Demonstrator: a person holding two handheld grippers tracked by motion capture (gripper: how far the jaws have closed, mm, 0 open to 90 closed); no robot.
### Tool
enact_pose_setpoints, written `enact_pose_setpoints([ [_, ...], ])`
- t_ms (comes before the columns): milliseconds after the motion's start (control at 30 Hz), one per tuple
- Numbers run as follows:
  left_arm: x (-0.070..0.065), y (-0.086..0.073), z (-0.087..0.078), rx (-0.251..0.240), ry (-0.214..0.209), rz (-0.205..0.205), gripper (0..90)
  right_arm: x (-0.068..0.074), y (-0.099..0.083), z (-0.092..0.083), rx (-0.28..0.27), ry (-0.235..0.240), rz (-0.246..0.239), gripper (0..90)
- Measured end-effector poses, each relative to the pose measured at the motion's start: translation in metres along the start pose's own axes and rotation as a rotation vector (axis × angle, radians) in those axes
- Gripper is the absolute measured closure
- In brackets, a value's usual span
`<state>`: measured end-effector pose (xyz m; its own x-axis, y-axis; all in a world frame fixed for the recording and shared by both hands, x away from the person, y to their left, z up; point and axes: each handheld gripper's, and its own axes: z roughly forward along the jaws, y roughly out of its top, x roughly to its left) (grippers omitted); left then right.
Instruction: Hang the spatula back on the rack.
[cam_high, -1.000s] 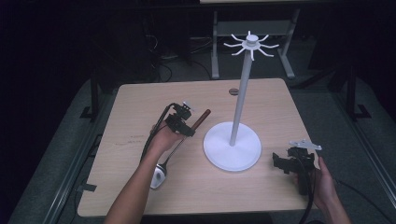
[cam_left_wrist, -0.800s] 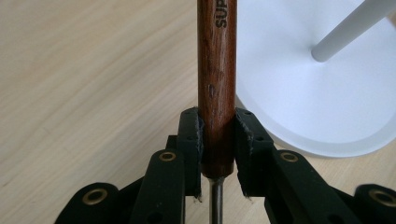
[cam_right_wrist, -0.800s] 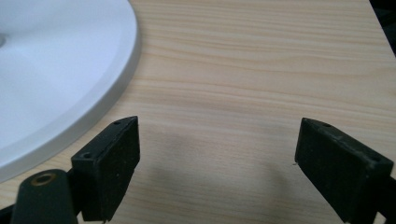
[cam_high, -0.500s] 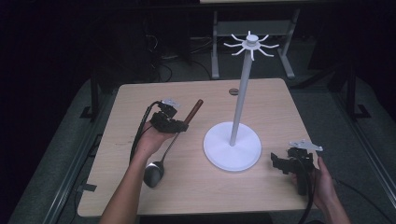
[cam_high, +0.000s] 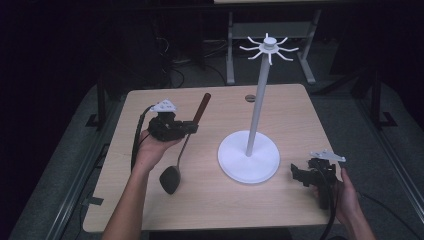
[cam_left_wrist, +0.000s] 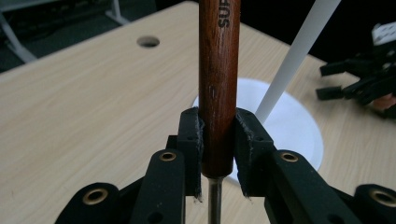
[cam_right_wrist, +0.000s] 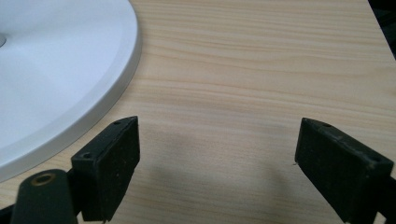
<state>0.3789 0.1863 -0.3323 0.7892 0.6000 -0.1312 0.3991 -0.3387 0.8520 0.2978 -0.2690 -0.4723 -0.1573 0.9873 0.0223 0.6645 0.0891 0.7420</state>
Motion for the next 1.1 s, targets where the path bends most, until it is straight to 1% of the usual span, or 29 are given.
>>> enact_pose_setpoints([
  [200,-0.002,0.003,-0.015,-0.071,-0.016,0.009,73.9,0.000,0.000,0.000,-0.001,0.000,0.000,13.4],
  [333,-0.001,0.006,-0.023,-0.100,-0.033,0.019,73.9,0.000,0.000,0.000,-0.001,0.000,-0.001,13.4],
  [467,-0.002,0.007,-0.028,-0.135,-0.050,0.019,74.0,0.000,0.000,0.000,-0.001,0.000,-0.002,13.4],
  [600,-0.005,0.011,-0.030,-0.162,-0.064,0.037,74.0,0.000,0.000,0.000,0.000,-0.002,0.002,13.4],
  [833,-0.014,0.027,-0.027,-0.200,-0.108,0.098,73.9,-0.001,0.000,0.000,-0.003,-0.004,0.006,13.4],
  [867,-0.015,0.030,-0.027,-0.202,-0.113,0.101,73.9,-0.001,0.000,0.000,-0.003,-0.003,0.006,13.4],
  [967,-0.019,0.041,-0.027,-0.208,-0.130,0.127,73.9,-0.001,0.000,0.000,-0.002,-0.003,0.007,13.4],
  [1100,-0.023,0.056,-0.028,-0.222,-0.154,0.147,73.9,-0.001,0.000,0.000,-0.004,-0.002,0.006,13.4],
])
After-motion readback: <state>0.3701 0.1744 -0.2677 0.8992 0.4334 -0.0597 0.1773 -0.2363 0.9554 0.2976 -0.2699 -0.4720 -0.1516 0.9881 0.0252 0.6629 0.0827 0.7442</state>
